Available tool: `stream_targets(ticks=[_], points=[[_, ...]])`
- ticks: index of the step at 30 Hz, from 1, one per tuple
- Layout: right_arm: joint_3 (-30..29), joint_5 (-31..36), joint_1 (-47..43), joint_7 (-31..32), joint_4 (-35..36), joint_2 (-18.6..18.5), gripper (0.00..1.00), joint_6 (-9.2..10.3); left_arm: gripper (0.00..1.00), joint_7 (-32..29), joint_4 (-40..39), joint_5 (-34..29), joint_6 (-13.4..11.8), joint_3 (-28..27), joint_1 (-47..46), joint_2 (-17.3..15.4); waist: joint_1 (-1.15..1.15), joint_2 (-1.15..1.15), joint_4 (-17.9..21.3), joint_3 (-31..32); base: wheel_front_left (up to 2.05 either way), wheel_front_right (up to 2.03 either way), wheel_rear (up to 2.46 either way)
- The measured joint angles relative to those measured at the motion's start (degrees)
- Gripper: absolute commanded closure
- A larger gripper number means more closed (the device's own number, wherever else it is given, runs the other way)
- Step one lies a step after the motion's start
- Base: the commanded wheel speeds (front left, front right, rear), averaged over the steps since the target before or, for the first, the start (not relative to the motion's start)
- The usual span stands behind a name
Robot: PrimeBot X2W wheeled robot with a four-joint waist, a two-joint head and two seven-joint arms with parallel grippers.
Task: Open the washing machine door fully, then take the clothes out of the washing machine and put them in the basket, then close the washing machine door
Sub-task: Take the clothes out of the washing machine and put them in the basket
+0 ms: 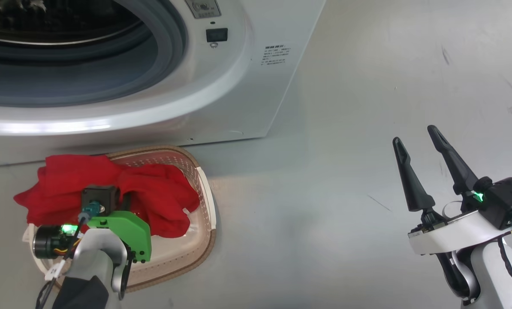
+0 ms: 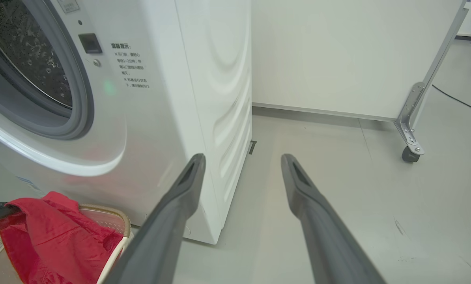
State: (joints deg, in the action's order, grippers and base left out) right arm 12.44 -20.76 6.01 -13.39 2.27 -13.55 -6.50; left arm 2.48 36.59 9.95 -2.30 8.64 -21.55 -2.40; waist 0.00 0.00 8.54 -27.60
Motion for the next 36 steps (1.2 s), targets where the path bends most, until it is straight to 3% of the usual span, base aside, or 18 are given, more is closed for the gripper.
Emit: stream_targets(ticks=[12,28,29,30,36], points=[[-0.8,-0.3,2.3,0.0,0.1,-0.6,0.0,-0.44,1.0,-1.8,9.3,0.0,-2.0,-3.0,-4.6,-0.9,0.0,0.0,0.7,-5.8,0.0,0.0,0.0],[-1.1,-0.4,3.3,-0.5,-0.5,-1.0,0.0,-0.45,1.0,1.4,15.3,0.7,-2.2,-3.1,-9.3,-0.3,0.0,0.0,-0.3,-7.0,0.0,0.0,0.0],[-1.1,-0.4,3.4,-0.5,-0.5,-1.0,0.0,-0.45,0.58,1.5,15.7,0.8,-2.2,-3.1,-9.5,-0.3,0.0,0.0,-0.4,-7.0,0.0,0.0,0.0],[-1.1,-0.4,3.4,-0.5,-0.6,-1.0,0.0,-0.45,0.0,2.1,16.1,1.1,-2.4,-3.2,-9.6,-0.3,0.0,0.0,-0.4,-6.9,0.0,0.0,0.0],[-1.0,-0.4,4.1,-0.6,-1.0,-1.0,0.0,-0.45,0.0,3.2,18.4,1.6,-2.5,-3.5,-10.4,-0.1,0.0,0.0,-0.7,-6.6,0.0,0.0,0.0]])
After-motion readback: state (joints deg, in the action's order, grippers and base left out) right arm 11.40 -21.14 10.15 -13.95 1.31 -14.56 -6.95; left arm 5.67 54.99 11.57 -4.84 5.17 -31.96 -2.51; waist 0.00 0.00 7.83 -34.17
